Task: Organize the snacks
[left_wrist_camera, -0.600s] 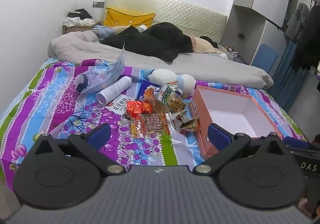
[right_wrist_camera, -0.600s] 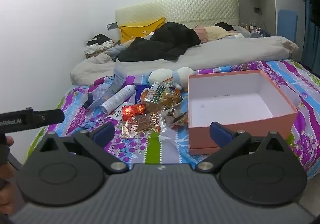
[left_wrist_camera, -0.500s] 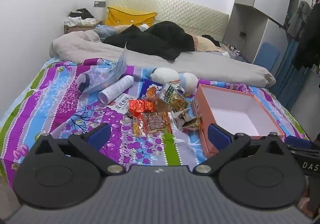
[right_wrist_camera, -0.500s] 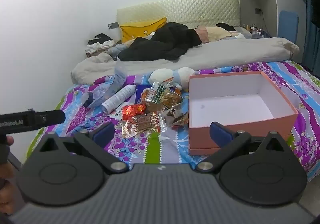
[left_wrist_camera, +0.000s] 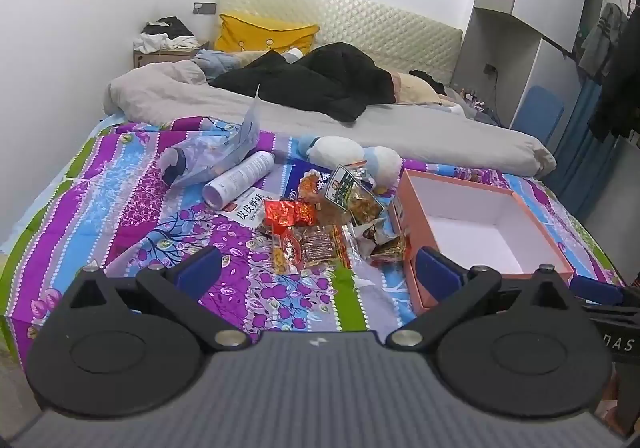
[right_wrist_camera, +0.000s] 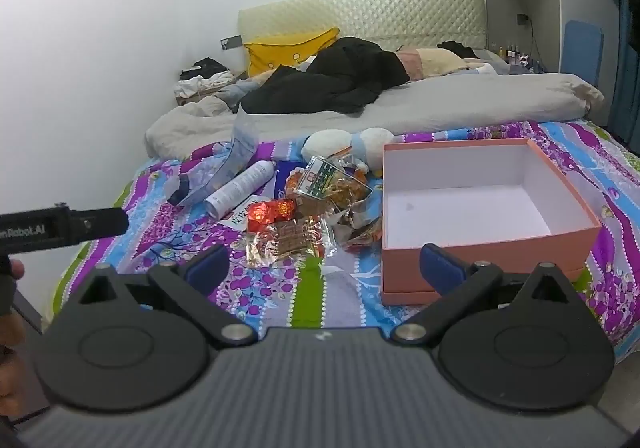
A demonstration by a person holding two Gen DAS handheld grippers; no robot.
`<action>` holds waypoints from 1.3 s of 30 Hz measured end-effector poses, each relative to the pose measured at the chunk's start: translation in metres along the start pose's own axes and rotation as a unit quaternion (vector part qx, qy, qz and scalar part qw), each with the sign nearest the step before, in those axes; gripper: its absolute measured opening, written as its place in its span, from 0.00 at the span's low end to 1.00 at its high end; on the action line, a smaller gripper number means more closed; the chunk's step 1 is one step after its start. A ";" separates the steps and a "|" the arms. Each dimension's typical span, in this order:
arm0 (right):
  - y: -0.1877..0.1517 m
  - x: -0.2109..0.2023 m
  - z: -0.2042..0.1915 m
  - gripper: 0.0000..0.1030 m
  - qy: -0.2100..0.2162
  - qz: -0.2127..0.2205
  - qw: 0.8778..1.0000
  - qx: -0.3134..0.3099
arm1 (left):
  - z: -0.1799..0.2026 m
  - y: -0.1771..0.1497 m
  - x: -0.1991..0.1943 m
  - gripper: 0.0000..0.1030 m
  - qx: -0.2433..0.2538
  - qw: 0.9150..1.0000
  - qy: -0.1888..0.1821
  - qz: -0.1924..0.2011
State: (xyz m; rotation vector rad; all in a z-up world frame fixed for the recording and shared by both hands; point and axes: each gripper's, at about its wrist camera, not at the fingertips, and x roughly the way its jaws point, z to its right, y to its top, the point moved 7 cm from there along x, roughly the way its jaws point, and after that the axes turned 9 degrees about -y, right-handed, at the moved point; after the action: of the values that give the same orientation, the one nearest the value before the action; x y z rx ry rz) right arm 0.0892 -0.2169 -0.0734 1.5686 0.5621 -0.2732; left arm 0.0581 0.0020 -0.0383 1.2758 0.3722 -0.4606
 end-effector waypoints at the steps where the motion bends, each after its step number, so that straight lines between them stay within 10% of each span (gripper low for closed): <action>1: 0.000 0.000 0.000 1.00 -0.001 0.000 1.000 -0.001 | 0.001 0.000 -0.001 1.00 0.001 1.000 -0.001 -0.001; 39: -0.019 0.019 -0.003 1.00 -0.023 -0.001 1.000 0.005 | -0.024 -0.020 0.060 1.00 -0.006 0.999 -0.036 -0.040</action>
State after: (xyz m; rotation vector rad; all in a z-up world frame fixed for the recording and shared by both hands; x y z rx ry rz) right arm 0.0951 -0.2102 -0.0986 1.5672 0.5276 -0.3144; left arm 0.0986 0.0135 -0.0917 1.2314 0.3666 -0.5701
